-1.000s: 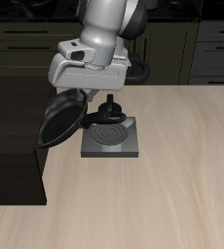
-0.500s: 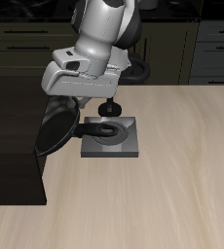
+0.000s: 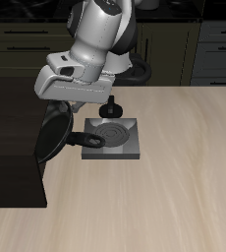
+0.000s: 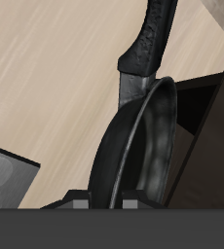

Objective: Place the frypan on the top layer of the shelf

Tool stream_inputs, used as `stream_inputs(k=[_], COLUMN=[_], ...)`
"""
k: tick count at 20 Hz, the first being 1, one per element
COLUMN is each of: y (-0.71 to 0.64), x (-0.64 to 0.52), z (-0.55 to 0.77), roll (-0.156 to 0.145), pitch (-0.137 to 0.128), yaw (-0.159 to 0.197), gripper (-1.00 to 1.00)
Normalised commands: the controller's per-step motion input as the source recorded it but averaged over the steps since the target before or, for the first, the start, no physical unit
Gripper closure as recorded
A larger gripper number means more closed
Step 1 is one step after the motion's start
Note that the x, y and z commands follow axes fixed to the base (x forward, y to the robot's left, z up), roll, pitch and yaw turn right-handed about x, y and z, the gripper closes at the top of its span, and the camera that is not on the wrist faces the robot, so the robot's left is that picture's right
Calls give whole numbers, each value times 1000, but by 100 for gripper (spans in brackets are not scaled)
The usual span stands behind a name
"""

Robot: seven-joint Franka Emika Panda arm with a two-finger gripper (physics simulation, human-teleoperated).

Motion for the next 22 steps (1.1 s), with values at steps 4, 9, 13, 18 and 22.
stream_inputs(k=[4,9,13,18,22], y=[-480,-452,-658,-316,-107], x=[-10,18,-18,4,-2], z=[24,-55,-79,-92,-60], roll=[-63,-74,-126,-73,-18], pitch=[4,30,29,49,18], yaw=[-2,13,28,33,13], gripper=[100,100,100,100,100])
